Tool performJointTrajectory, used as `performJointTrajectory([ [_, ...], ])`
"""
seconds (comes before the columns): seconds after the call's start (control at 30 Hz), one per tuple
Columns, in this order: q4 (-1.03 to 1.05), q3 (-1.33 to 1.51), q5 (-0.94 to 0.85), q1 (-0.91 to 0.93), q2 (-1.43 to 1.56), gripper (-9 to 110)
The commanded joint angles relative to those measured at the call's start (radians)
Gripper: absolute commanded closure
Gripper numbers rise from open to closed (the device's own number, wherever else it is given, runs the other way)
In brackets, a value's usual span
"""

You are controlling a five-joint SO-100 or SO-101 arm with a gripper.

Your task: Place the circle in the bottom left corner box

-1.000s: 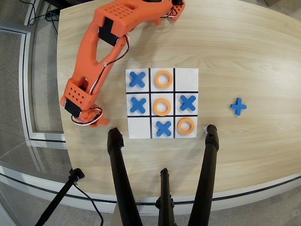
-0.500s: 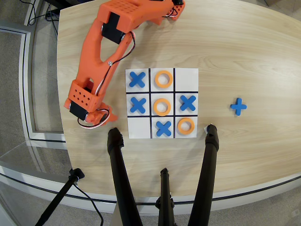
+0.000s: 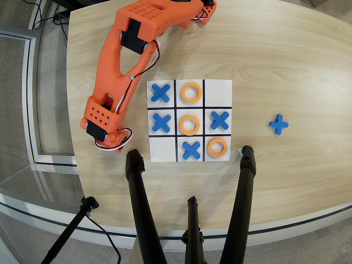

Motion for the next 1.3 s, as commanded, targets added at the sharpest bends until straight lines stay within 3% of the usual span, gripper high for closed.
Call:
performJointTrajectory([
  [0.0, 0.002, 0.038, -0.018, 0.011, 0.006, 102],
  [0.3, 0.044, 0.043, 0.035, 0.009, 0.094, 102],
  [0.53, 0.270, 0.031, 0.118, -0.020, 0.403, 102],
  [0.67, 0.308, 0.222, 0.107, -0.075, 0.640, 102],
  [1.03, 0.265, 0.950, 0.143, -0.420, 1.235, 102],
  [1.27, 0.334, 1.104, 0.327, -0.742, 1.402, 102],
])
